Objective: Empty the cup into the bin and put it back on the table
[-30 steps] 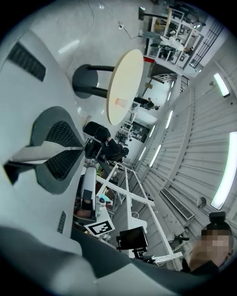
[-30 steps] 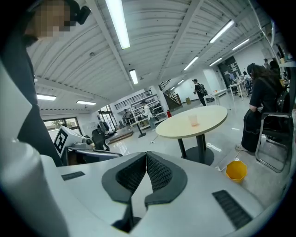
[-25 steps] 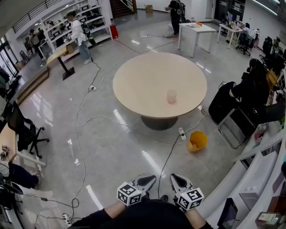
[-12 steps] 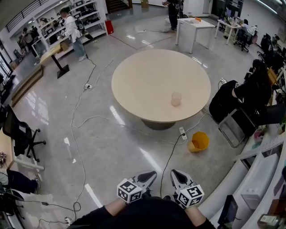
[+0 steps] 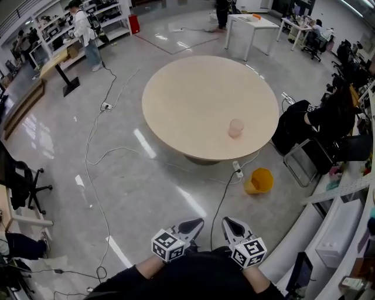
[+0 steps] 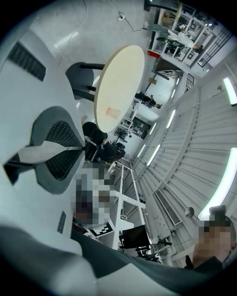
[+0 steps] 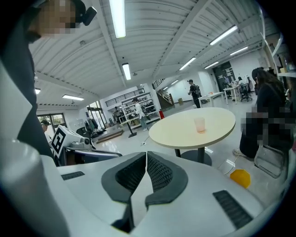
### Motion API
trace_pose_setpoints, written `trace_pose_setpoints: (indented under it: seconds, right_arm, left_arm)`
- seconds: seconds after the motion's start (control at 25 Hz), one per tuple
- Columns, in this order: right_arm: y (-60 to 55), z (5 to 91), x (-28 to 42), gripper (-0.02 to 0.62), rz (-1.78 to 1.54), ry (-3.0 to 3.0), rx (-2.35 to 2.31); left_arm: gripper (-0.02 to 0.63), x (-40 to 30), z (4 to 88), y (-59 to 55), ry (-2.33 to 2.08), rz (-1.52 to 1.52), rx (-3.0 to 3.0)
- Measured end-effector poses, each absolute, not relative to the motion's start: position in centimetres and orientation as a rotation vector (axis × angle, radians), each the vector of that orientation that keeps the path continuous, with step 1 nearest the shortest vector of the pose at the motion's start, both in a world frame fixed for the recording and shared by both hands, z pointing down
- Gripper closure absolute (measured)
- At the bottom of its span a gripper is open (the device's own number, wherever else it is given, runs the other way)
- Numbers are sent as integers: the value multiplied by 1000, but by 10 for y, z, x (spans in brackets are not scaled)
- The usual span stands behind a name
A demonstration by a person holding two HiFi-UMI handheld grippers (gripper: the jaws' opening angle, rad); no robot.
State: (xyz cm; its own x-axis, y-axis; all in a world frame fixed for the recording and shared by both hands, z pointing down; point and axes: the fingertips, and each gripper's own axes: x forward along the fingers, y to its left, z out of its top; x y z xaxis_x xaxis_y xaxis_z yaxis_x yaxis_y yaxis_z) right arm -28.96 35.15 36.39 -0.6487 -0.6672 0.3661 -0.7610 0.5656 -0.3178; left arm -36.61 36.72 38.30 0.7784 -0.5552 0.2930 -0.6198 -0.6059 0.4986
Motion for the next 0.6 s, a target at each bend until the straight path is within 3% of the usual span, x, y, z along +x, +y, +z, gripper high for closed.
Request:
trace_pose_setpoints:
  seconds: [0.6]
  right_arm:
    - [260,382,-279,577,769,-2632,1177]
  left_arm:
    - [578,-355,391,282,-924,182,2363]
